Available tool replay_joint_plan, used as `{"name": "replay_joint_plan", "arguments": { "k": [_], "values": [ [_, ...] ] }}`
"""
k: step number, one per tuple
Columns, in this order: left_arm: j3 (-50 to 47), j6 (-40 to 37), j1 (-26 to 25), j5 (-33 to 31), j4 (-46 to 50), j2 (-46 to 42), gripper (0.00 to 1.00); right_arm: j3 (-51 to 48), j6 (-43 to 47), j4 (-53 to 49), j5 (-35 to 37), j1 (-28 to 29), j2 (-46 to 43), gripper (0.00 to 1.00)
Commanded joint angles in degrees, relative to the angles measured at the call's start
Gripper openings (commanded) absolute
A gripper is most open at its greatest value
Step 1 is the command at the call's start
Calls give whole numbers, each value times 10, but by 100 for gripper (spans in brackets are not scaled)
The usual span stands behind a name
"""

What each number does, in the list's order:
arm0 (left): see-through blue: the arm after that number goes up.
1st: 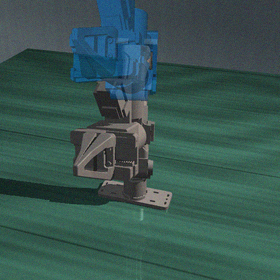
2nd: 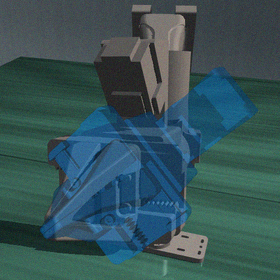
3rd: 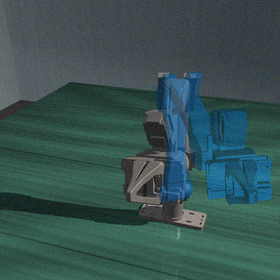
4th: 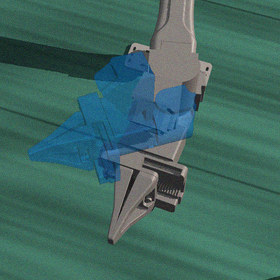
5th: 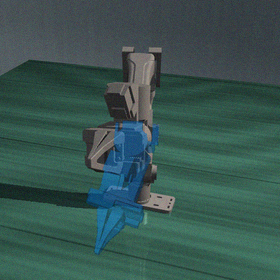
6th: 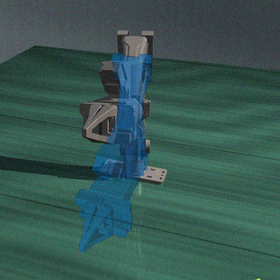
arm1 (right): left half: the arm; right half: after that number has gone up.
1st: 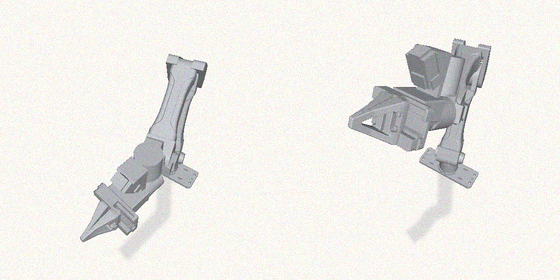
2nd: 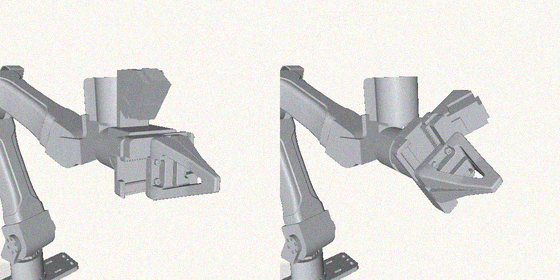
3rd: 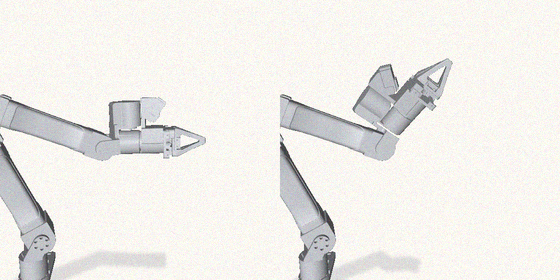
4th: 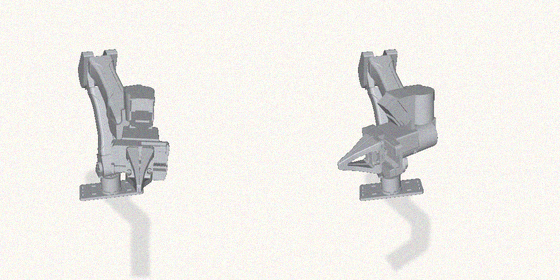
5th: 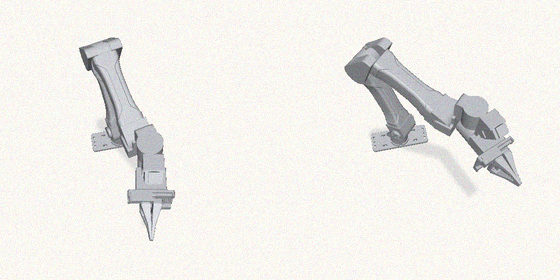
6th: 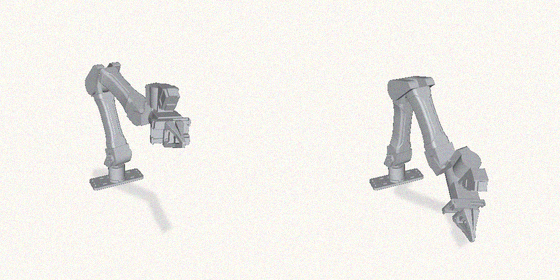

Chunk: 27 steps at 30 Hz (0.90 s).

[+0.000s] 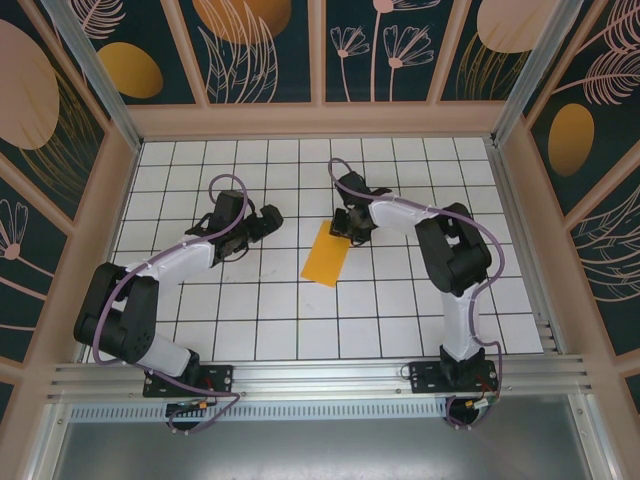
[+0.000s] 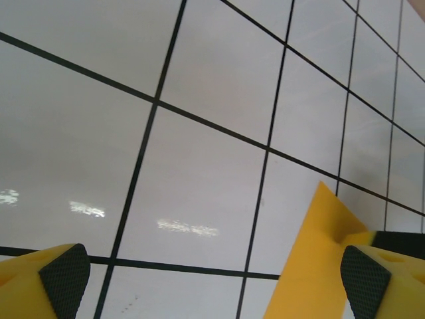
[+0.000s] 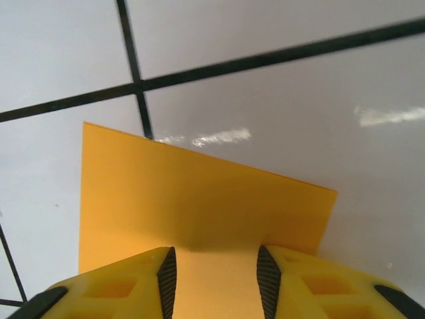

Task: Fold a paper plane with a square sheet of paper (pick it up from the middle)
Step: Rotate the square sheet of paper at the center of the table.

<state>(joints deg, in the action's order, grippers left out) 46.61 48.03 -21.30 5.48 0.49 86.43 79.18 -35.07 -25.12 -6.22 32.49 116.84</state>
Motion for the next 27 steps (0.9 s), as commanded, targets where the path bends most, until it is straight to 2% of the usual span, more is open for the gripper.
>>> {"name": "replay_joint_plan", "arguments": {
  "k": [1, 6, 9, 16, 18, 22, 27],
  "values": [
    [-13, -2, 4, 37, -34, -3, 99, 29, 37, 32, -48, -2, 58, 38],
    [-34, 27, 3, 104, -93, 11, 98, 71, 78, 47, -89, -2, 79, 37],
    [-47, 45, 2, 128, -116, 18, 98, 92, 88, 38, -82, -2, 68, 37],
    [-63, 66, -8, 154, -121, 25, 98, 53, 42, -18, 5, 27, -6, 40],
    [-67, 68, -9, 149, -118, 25, 97, 42, 41, -35, 34, 47, -15, 42],
    [-59, 66, -6, 61, -52, 10, 99, 40, 46, -72, 96, 89, -23, 50],
    [-66, 81, 15, 27, -38, -9, 98, 36, 74, -80, 108, 130, -24, 61]
  ]
}}
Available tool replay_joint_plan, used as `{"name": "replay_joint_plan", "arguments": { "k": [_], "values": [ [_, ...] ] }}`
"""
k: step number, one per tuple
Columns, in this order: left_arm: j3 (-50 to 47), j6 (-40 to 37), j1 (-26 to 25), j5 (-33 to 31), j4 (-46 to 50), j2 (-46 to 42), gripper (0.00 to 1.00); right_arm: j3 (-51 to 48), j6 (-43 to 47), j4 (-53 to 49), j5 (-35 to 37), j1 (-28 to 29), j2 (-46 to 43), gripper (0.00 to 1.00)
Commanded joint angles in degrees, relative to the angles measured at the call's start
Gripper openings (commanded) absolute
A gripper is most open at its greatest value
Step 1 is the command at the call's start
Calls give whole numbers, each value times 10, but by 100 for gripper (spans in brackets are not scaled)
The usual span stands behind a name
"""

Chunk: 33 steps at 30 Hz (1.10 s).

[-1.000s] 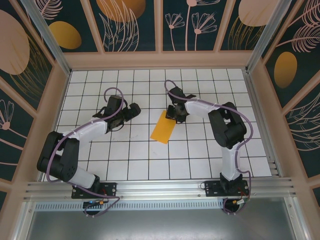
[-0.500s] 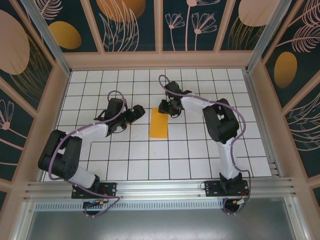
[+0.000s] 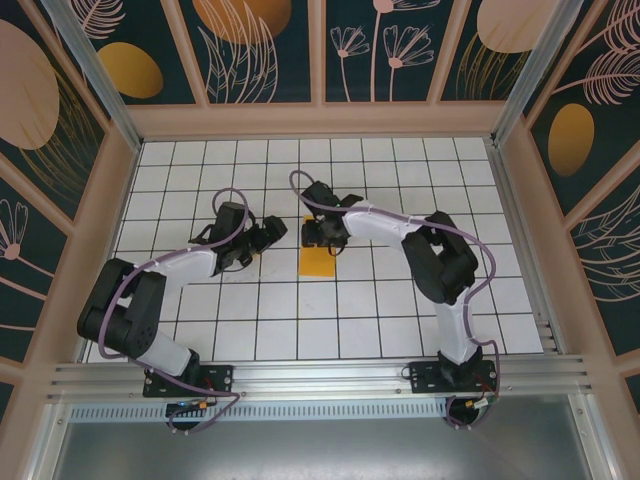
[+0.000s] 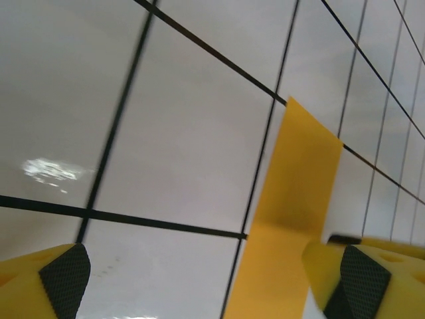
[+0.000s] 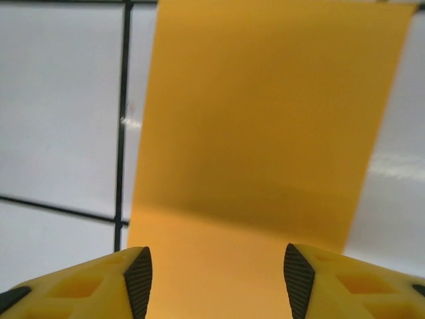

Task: Fold a paper plane with a square sheet of paper (pick it up from the middle)
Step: Rotate the square sheet of paper at the center of the table, then fold the triangle a second time at the center of the table.

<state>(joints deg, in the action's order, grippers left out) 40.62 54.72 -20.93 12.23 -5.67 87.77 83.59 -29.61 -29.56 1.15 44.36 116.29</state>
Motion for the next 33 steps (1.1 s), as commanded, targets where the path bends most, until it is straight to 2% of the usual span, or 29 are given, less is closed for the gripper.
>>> {"name": "replay_joint_plan", "arguments": {
  "k": [1, 9, 14, 28, 33],
  "values": [
    [-8, 14, 15, -45, 26, -26, 99, -9, 26, -36, 33, 20, -16, 63],
    [-22, 24, 33, -53, 29, -35, 99, 0, 68, -60, 43, 73, 4, 74],
    [-19, 23, 34, -54, 32, -29, 99, -11, 85, -65, 28, 85, 8, 80],
    [-7, 14, 34, -63, 46, -21, 99, -19, 92, -80, 50, 85, 44, 80],
    [-4, 14, 34, -60, 46, -17, 99, -29, 91, -77, 47, 83, 48, 76]
  ]
}}
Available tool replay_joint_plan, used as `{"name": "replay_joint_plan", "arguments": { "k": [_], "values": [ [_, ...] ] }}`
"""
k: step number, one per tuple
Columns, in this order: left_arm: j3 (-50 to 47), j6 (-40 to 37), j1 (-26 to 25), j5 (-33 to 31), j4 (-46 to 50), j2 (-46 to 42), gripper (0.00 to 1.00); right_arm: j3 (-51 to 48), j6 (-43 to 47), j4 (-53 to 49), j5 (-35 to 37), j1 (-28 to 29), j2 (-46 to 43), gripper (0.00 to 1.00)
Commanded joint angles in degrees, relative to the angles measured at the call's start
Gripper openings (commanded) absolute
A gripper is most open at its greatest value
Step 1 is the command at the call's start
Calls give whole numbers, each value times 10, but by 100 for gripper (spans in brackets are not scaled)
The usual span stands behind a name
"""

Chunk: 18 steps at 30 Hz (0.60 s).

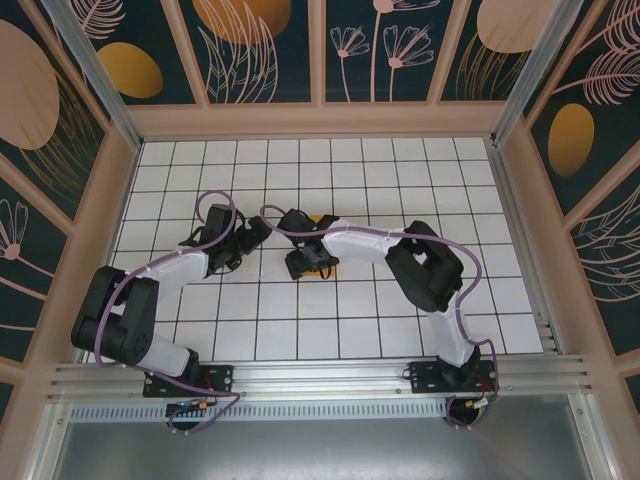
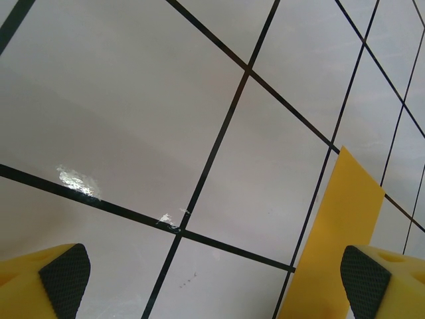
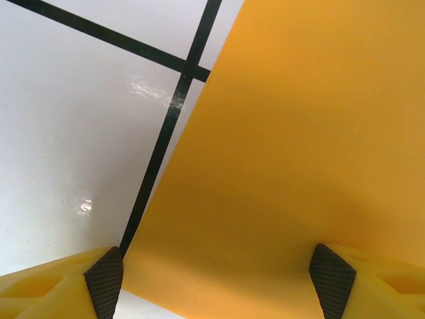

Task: Fold a paper plane with a square sheet of paper (pick it up from the middle)
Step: Fold the triangle a second time at the center of the table.

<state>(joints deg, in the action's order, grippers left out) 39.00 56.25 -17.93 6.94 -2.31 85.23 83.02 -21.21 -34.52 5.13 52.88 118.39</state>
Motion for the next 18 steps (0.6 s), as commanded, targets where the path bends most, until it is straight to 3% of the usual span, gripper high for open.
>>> {"name": "replay_joint_plan", "arguments": {
  "k": [1, 8, 13, 18],
  "values": [
    [12, -2, 4, -6, 13, 9, 99, -25, 7, -26, 5, -4, 26, 75],
    [13, -2, 4, -1, 12, 11, 99, -38, 7, -13, -9, -15, 20, 65],
    [15, -3, 4, 4, 11, 12, 99, -53, 15, 7, -40, -28, 8, 64],
    [16, -4, 4, 10, 9, 15, 99, -82, 23, 40, -125, -55, -15, 66]
  ]
}}
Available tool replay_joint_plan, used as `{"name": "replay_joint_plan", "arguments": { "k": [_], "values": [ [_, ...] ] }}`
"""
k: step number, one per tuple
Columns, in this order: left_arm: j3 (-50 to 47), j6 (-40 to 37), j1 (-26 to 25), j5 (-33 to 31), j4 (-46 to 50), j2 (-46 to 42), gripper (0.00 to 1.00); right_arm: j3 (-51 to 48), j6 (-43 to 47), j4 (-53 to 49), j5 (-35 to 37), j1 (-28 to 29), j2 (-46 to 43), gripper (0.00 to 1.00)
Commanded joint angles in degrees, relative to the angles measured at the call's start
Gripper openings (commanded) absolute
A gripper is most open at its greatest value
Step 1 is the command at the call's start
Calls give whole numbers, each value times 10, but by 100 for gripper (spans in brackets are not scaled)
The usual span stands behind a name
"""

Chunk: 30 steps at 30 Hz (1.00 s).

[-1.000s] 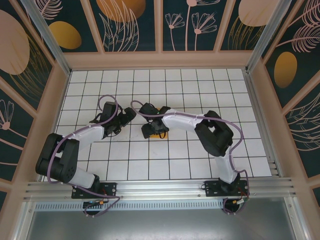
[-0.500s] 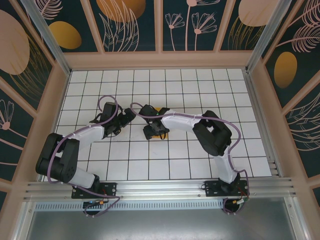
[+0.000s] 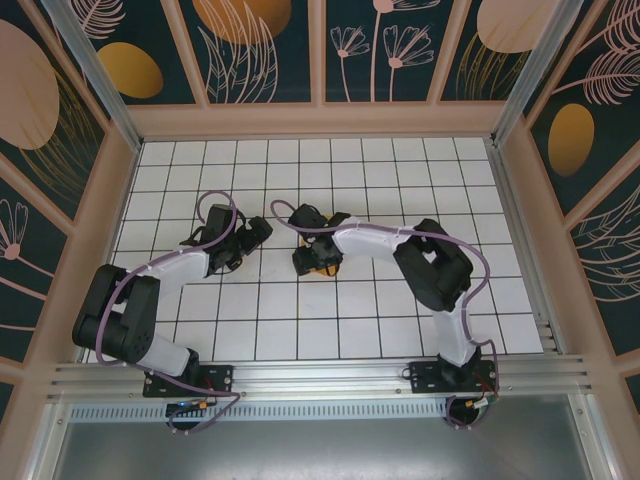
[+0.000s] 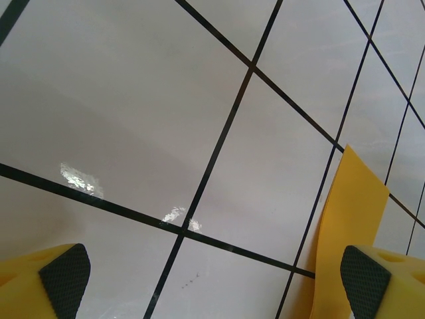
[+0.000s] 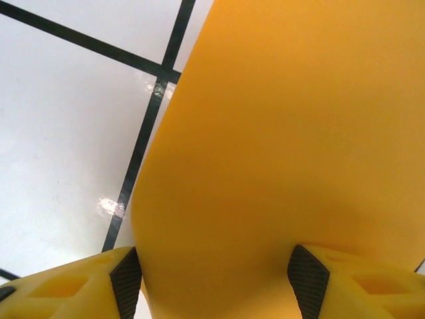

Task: Fold a paper plane with a square sheet of paper (pick it up from the middle)
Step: Fold the triangle a second time at the center of the table.

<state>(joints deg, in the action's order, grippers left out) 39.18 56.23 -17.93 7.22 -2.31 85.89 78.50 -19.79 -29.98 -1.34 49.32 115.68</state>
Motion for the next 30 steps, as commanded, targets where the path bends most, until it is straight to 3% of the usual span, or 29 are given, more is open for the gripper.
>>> {"name": "replay_joint_plan", "arguments": {
  "k": [1, 30],
  "values": [
    [14, -4, 4, 8, 9, 9, 99, -41, 9, -2, -67, -23, 9, 66],
    [18, -8, 4, 28, 1, 16, 98, -59, 27, 1, -77, -45, 15, 68]
  ]
}}
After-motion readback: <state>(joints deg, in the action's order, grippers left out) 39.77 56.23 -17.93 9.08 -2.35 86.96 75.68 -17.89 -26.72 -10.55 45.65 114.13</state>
